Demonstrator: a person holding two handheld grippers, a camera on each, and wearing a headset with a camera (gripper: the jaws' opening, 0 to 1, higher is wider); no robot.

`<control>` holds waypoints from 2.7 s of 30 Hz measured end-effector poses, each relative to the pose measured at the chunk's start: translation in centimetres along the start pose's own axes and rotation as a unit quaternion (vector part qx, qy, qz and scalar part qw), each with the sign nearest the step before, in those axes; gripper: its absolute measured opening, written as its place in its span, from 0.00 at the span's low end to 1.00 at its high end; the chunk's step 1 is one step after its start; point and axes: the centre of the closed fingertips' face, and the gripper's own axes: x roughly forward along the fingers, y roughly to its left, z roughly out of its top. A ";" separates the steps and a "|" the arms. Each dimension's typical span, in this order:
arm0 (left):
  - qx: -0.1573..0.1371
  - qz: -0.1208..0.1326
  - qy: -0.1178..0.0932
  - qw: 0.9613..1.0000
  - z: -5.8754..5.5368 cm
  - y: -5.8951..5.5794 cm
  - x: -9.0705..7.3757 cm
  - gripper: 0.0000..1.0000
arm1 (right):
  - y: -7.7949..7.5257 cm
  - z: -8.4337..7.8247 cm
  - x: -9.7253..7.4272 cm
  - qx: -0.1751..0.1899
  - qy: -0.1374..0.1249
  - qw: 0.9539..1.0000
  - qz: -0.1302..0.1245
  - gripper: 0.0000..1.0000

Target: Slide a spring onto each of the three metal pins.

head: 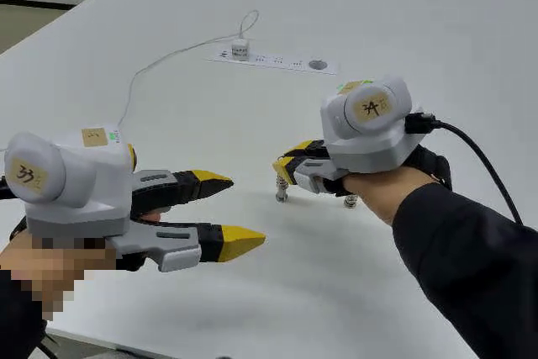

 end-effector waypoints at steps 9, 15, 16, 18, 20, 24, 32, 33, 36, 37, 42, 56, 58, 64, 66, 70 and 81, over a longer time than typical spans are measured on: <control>0.000 0.001 0.001 1.000 -0.1 0.1 0.0 0.54 | -0.2 -1.3 0.9 -0.002 0.018 1.000 0.000 0.12; -0.001 0.002 0.001 1.000 -0.1 0.1 0.0 0.54 | -0.2 -1.9 1.2 -0.002 0.027 1.000 0.001 0.12; -0.001 0.002 0.001 1.000 -0.1 0.1 0.0 0.54 | -0.2 -2.0 1.2 -0.002 0.028 1.000 0.000 0.12; -0.001 0.002 0.000 1.000 -0.1 0.1 0.0 0.54 | -0.2 -2.0 1.1 -0.001 0.029 1.000 0.001 0.12; -0.001 0.002 0.000 1.000 -0.1 0.0 0.0 0.54 | -0.2 -2.1 0.9 -0.001 0.031 1.000 0.001 0.12; -0.001 0.002 0.000 1.000 0.0 0.1 0.0 0.54 | -0.1 -2.1 0.4 0.002 0.029 1.000 0.001 0.14; -0.002 0.003 -0.001 1.000 0.0 0.0 0.1 0.56 | 0.1 -1.6 -1.3 0.001 0.017 1.000 -0.002 0.17; -0.002 0.003 -0.001 1.000 0.0 0.1 0.1 0.56 | 0.1 -1.6 -1.5 0.001 0.015 1.000 -0.002 0.17; -0.003 0.003 -0.001 1.000 0.0 0.0 0.2 0.57 | 0.3 -1.5 -2.4 -0.001 0.012 1.000 0.000 0.18; -0.003 0.003 -0.001 1.000 0.0 0.0 0.2 0.58 | 0.5 -1.4 -2.8 -0.003 0.009 1.000 0.001 0.19; -0.004 0.005 -0.001 1.000 0.0 0.0 0.2 0.59 | 1.0 -1.2 -4.2 -0.012 0.004 1.000 0.006 0.21; -0.003 0.003 0.001 1.000 0.2 -0.2 0.3 0.63 | 1.4 -2.6 -7.5 -0.015 0.005 1.000 0.007 0.23; -0.002 0.002 0.001 1.000 0.2 -0.3 0.4 0.63 | 1.4 -2.9 -8.1 -0.015 0.005 1.000 0.005 0.23; -0.003 0.000 0.001 1.000 0.2 -0.3 0.6 0.64 | 0.8 -4.0 -9.9 -0.011 0.008 1.000 -0.007 0.23; -0.002 -0.001 0.001 1.000 0.2 -0.4 0.7 0.65 | 0.4 -4.3 -10.6 -0.009 0.008 1.000 -0.013 0.23; -0.001 -0.003 0.003 1.000 0.1 -0.5 0.8 0.65 | -0.3 -5.0 -11.8 -0.001 0.008 1.000 -0.026 0.24; -0.003 -0.002 0.003 1.000 0.1 -0.5 0.9 0.67 | -2.6 -7.5 -14.8 0.028 0.011 0.997 -0.065 0.25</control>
